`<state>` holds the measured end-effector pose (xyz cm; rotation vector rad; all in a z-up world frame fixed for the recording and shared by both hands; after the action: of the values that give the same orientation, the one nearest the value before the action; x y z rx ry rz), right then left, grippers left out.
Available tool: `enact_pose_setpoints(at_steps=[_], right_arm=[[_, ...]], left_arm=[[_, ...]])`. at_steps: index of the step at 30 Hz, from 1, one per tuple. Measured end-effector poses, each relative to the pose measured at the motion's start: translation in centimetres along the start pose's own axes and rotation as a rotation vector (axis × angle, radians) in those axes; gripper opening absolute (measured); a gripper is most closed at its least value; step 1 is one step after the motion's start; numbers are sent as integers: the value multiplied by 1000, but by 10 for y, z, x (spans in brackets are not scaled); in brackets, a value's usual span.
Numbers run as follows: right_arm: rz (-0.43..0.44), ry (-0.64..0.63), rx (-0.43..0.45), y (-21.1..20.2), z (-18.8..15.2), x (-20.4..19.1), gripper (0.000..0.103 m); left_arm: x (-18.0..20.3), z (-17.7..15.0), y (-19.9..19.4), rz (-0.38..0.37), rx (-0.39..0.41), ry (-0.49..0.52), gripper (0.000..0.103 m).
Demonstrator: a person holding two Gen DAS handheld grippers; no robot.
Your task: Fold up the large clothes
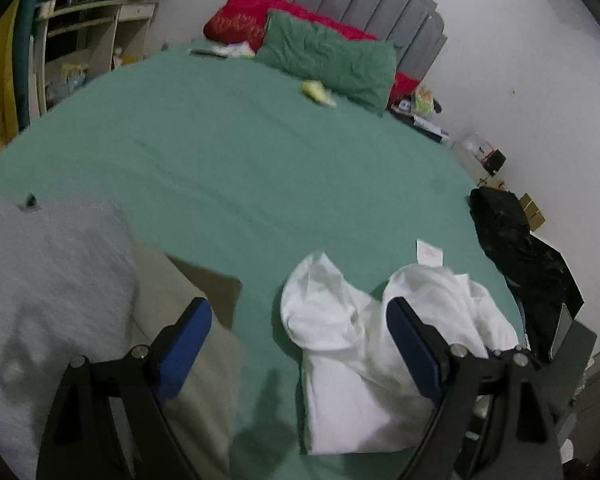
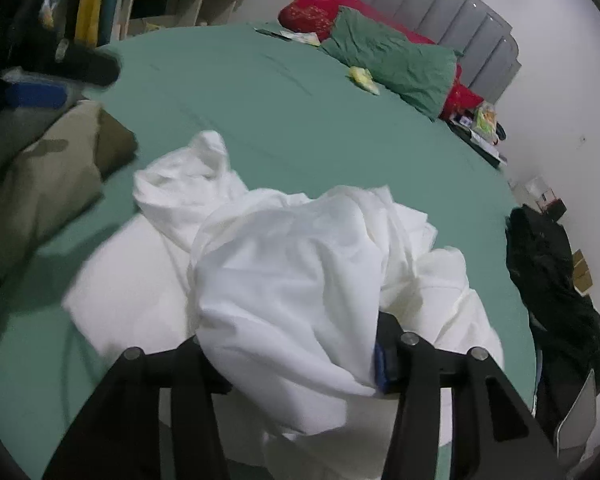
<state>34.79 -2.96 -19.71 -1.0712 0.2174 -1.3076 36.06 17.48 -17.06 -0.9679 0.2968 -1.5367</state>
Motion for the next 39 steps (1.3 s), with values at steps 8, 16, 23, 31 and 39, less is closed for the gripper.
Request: enact_pose_setpoints(at_steps=[8,16,23,31,39], right_arm=[[-19,58,101,-27,-5,-19,74],[84,-204,112,-45,-23,-70,103],[313,-20,165,-94,-45,-34,103],[158,356,140,-79,-65,103,103],[227,563,62,-31,-59,141,64]], left_arm=[[-9,6,-4,-38,-13,-23,91],[-1,-3,3,-114,-52,-63,91],[45,-17,29,-222,-121,-3,91],[107,-35,80,-188,-187,275,80],[73,-27,59,-158,-92,152,5]])
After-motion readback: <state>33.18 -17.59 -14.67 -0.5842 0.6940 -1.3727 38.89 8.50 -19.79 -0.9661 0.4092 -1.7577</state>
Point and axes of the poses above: each gripper's, at about its wrist camera, not at the fingertips, and y roughly the way its jaws point, x to its right, z to its top, the point moved 7 cm from there along y, roughly the way its jaws point, and after that the axes turned 4 degrees about -z, right-handed, at the moved point
